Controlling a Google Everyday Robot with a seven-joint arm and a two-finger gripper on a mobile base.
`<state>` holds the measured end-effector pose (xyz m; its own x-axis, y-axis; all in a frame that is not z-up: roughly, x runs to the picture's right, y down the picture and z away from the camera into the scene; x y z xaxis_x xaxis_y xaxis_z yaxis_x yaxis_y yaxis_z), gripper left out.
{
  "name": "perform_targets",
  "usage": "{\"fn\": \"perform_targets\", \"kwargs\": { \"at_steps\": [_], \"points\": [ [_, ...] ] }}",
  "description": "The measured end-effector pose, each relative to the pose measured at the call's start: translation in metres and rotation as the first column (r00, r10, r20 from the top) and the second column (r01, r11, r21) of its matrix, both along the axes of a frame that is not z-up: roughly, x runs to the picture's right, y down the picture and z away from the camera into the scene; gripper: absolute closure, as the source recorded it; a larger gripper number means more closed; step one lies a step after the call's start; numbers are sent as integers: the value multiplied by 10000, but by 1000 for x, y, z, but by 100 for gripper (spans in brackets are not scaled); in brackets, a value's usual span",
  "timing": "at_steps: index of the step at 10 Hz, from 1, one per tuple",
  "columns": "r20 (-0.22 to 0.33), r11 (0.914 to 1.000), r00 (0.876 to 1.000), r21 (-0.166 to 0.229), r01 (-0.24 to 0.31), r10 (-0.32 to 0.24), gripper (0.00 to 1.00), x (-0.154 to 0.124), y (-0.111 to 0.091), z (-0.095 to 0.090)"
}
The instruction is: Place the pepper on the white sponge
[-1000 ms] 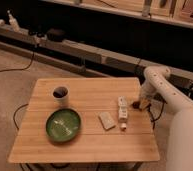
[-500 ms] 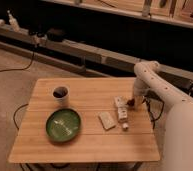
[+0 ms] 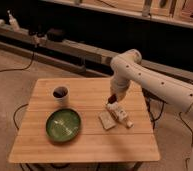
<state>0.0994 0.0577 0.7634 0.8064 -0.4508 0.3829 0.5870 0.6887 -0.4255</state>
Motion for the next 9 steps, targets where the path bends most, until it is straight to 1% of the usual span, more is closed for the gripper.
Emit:
{"fn": "perform_targets", "kwargs": {
  "at_steps": [1,2,3,4,5,6,7,8,9],
  "points": [
    [364,9991,9987,-207,357,-349,100,-14,16,-11],
    [622,9968,9963,-511,620,-587,100,-20,34,-18],
    [901,9935,9928,-742,858,-790,100,-21,49,-21],
    [1214,9890,9868,-884,1184,-1073,100,-18,63,-22],
    [1527,9842,9786,-899,1525,-1377,100,-8,73,-17],
    [1572,9806,9739,-818,1781,-1637,100,12,79,-3],
    [1527,9787,9722,-759,1907,-1776,100,22,81,8],
    [1479,9760,9694,-668,2074,-1959,100,27,83,20],
    [1512,9700,9617,-490,2382,-2286,100,25,84,34]
  ]
}}
